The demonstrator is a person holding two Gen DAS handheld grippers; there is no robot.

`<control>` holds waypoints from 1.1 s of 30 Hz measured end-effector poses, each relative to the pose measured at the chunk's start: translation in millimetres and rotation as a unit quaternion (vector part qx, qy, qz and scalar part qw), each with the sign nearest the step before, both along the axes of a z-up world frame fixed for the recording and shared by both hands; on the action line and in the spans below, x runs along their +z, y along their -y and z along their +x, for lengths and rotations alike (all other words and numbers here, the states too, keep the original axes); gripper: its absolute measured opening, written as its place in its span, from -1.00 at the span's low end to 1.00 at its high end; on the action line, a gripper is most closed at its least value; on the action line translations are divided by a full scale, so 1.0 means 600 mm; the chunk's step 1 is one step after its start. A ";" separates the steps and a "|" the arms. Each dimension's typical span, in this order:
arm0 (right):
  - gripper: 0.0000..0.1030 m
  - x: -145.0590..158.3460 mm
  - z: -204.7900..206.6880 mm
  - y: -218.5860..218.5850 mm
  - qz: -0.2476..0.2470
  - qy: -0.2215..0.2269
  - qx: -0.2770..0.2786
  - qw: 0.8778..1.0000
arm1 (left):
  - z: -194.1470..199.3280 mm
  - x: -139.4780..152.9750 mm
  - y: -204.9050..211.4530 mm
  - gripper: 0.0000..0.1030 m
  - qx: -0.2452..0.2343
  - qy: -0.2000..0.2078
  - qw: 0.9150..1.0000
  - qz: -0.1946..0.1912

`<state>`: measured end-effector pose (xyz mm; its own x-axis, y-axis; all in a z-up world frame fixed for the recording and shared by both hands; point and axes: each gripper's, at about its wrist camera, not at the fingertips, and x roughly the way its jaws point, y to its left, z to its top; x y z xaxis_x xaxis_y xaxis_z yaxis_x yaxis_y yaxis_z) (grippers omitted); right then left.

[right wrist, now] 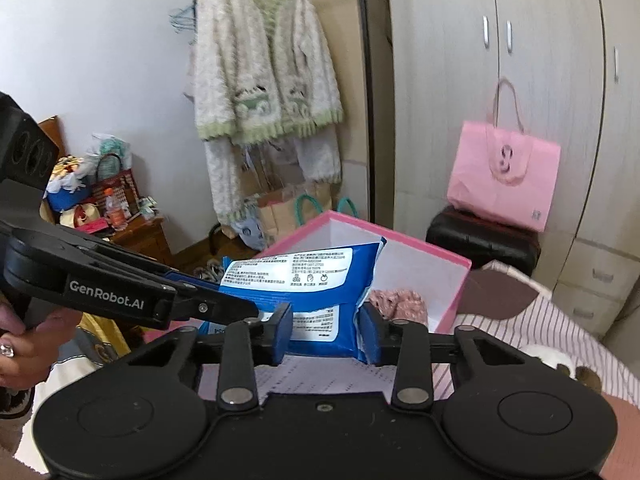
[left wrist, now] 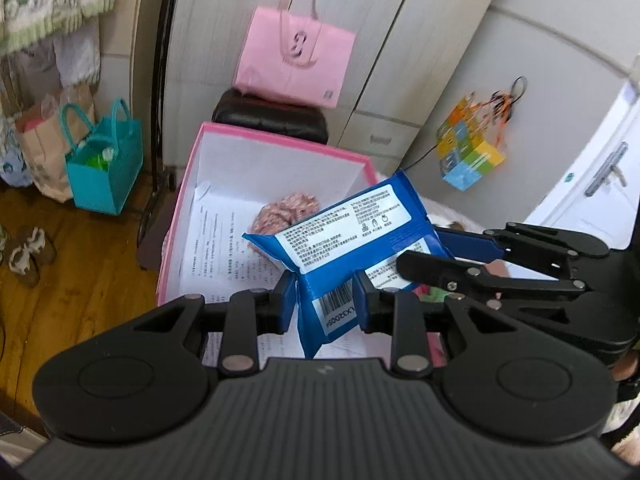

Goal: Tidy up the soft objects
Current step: 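Lower the blue pack into the box and open both tools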

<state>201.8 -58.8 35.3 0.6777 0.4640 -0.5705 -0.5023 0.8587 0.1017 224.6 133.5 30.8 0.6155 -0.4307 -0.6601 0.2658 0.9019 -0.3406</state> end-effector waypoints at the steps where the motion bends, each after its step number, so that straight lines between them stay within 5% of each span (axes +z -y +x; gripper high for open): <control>1: -0.26 -0.007 0.012 0.000 0.000 -0.008 -0.001 1.000 | 0.012 -0.009 0.001 -0.46 0.002 -0.007 1.000 0.002; 9: -0.21 -0.064 0.082 -0.010 0.005 -0.066 -0.004 0.998 | 0.077 -0.059 -0.001 -0.44 0.015 -0.047 0.999 0.025; 19: -0.18 -0.091 0.097 -0.015 -0.039 -0.085 -0.004 0.996 | 0.084 -0.082 0.030 -0.31 0.004 -0.024 0.995 0.100; 33: -0.11 -0.031 0.019 0.009 -0.061 -0.058 0.025 0.996 | -0.013 0.003 0.032 0.03 -0.028 0.048 0.990 0.126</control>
<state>213.4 -64.0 16.8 0.5818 0.4187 -0.6972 -0.5365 0.8419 0.0579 216.8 114.5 32.4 0.6606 -0.2945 -0.6906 0.3380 0.9380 -0.0766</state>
